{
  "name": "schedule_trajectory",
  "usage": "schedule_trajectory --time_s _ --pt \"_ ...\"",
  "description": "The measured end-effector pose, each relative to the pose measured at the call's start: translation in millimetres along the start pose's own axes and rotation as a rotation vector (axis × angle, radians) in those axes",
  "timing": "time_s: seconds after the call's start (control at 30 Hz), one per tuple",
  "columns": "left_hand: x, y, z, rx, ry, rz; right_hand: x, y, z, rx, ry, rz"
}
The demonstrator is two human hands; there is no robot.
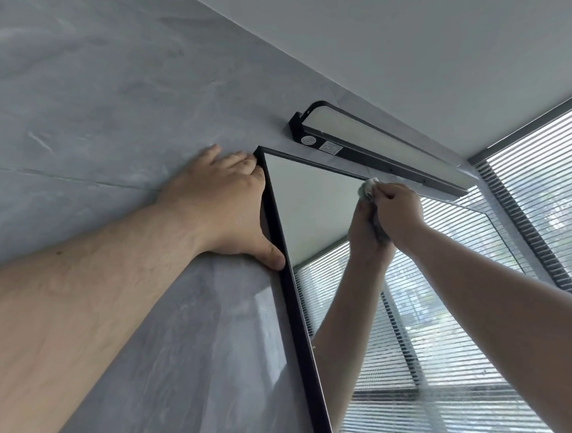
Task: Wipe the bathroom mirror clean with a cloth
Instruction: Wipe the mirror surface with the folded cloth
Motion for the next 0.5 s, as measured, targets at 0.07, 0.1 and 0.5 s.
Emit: schedule_trajectory --time_s 0.07,0.1,0.5 --pt "0.0 0.4 -0.8 0.004 0.005 0.003 -5.4 18.4 -11.8 0.088 0.027 -0.019" --pt "0.1 0.2 -0.7 0.005 0.007 0.002 -7.8 28.0 -16.4 0.119 0.017 -0.026" --pt "-3.1 0.1 -0.2 0.006 0.037 0.02 -76.6 66.2 36.5 0.186 -0.139 -0.174"
Point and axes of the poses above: each hand's wrist, its own z-axis away from the middle knuckle, its own x-axis out of the palm, y = z × x, the point moved 3 cm from there along -z, towards the middle knuckle, and after that the axes turned 13 degrees about y, right-handed, at the moved point
